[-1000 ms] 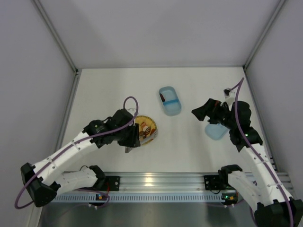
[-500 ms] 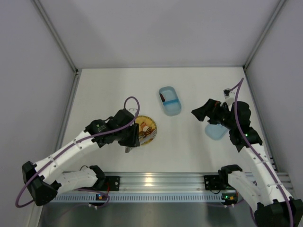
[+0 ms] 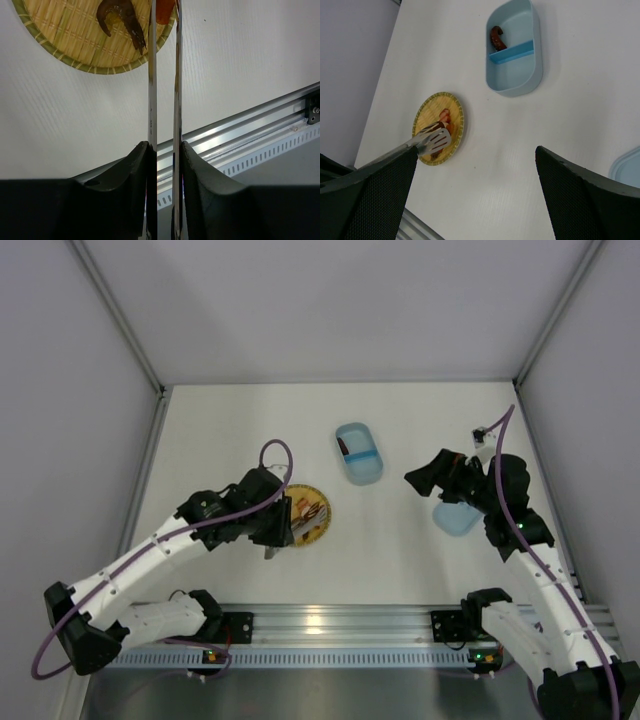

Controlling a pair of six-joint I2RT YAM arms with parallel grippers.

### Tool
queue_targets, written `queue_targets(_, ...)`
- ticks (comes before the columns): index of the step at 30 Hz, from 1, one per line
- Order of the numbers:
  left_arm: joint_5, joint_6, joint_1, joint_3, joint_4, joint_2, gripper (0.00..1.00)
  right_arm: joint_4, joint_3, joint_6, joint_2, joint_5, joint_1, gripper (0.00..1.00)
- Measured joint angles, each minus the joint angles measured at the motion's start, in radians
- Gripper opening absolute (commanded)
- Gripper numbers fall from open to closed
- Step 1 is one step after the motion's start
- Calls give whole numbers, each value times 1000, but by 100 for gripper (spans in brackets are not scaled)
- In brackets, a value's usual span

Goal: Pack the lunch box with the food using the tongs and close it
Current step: Pick up the fake food from the plate, then place the fake food in the packing box.

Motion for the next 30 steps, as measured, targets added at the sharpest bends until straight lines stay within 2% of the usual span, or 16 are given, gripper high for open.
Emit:
queue_targets(10,-18,0,0,40,-17,3,32,0,0,0,0,0,0,99)
queue_targets(15,-34,1,0,109,-13,40,32,0,0,-1,4,0,0,99)
queue_targets(21,-71,13,0,196,11,132,33,-2,3,-2,19,0,0,100)
queue_targets(30,-143,48,0,388,97,359,35,-4,52,-5,58,-5,0,100)
